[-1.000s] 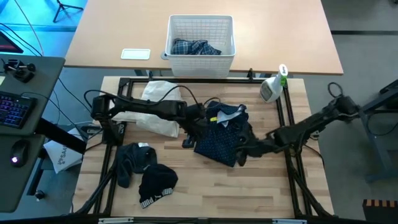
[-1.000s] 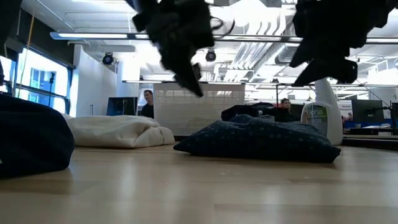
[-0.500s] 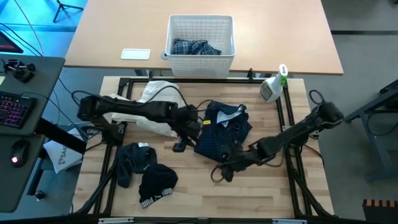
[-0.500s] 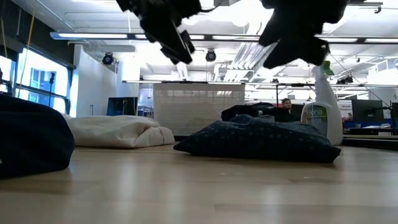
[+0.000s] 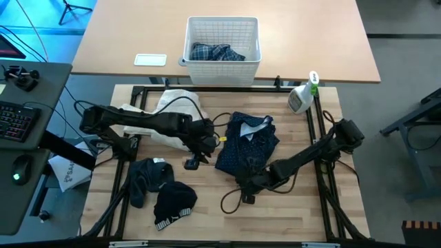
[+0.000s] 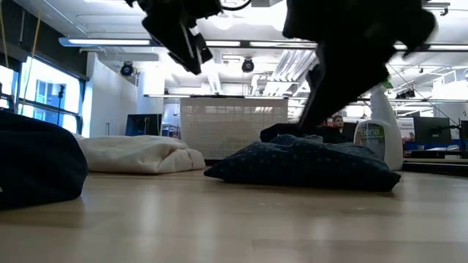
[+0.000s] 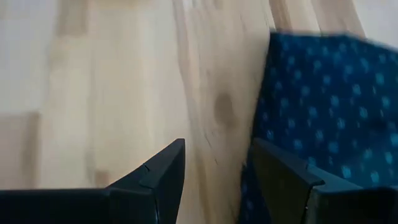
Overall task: Fold laundry
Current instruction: Fold the navy blue polo shirt
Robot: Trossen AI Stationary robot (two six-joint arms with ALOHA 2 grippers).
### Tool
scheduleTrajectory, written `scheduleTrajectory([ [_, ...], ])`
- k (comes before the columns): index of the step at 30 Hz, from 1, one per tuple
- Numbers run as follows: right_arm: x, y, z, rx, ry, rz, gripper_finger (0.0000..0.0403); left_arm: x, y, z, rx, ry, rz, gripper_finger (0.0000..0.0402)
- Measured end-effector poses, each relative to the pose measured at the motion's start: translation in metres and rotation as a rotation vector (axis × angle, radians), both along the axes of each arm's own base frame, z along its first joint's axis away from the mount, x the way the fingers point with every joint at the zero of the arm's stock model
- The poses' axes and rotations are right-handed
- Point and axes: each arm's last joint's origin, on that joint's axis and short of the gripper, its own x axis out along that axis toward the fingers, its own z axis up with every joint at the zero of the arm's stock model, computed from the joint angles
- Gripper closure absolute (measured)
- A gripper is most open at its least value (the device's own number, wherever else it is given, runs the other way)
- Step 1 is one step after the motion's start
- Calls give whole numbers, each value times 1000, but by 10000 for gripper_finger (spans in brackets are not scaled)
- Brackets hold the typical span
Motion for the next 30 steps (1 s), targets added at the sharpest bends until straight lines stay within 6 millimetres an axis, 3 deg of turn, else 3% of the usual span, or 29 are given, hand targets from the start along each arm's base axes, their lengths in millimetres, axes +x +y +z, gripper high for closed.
scheduleTrajectory([
  [11,-20,-2,8,40,92,-170,221,21,-1,-66,67,-334,-103,269],
  [17,-24,-6,-5,45,78,-190,208,30,-9,-104,116,-249,-208,215],
  [23,-34,-12,-23,-3,114,-146,178,35,-26,-134,359,-190,-263,185],
  [26,-38,-14,-32,-39,138,-87,195,37,-32,-143,383,-189,-284,194],
  [30,-42,-17,-40,-17,154,-105,260,37,-33,-148,348,-155,-252,244],
])
